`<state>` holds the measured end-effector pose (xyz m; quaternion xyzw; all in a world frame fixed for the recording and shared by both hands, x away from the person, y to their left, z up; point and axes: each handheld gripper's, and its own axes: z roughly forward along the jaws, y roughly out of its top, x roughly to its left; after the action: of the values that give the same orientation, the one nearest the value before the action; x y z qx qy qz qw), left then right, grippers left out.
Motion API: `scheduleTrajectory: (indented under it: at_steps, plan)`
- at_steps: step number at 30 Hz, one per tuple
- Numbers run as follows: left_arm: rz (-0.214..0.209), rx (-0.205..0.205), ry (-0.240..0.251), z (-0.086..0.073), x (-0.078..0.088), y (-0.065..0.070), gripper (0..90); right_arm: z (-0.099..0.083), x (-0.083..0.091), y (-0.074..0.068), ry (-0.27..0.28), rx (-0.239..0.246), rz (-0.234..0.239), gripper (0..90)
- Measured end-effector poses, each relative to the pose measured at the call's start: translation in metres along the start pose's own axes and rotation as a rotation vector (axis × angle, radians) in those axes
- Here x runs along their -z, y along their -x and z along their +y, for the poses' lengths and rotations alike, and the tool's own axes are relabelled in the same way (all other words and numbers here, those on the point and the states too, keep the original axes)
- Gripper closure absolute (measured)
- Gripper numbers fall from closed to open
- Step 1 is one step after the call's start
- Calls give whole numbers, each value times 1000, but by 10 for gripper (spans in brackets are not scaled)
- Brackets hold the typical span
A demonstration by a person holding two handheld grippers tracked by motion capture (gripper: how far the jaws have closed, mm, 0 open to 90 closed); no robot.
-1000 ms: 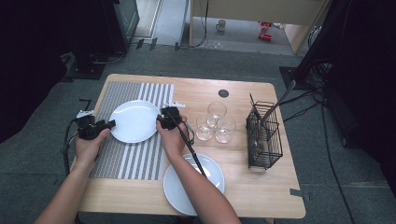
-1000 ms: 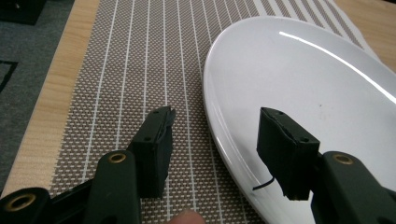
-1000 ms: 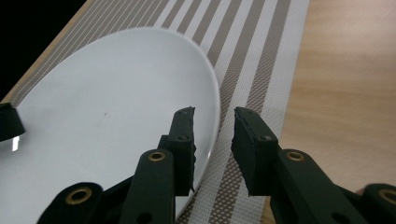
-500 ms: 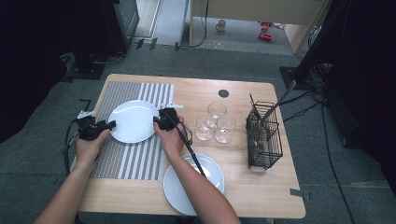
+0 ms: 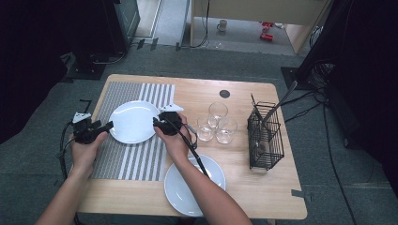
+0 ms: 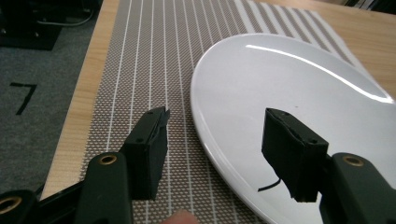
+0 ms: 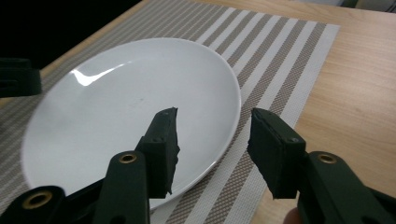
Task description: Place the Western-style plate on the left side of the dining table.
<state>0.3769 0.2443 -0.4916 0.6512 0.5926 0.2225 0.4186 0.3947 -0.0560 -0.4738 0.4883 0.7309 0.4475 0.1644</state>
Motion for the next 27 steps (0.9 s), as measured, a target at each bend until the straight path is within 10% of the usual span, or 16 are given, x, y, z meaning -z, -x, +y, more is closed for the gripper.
scheduleTrajectory:
  at_steps: [16, 27]
  plan:
    - [-120, -72, 5, -10, 42, 40, 317, -18, 55, -30, 25, 38, -13, 5]
    - [-145, -115, -52, -28, 61, 62, 87, -45, 99, -47, 63, 78, 22, 0]
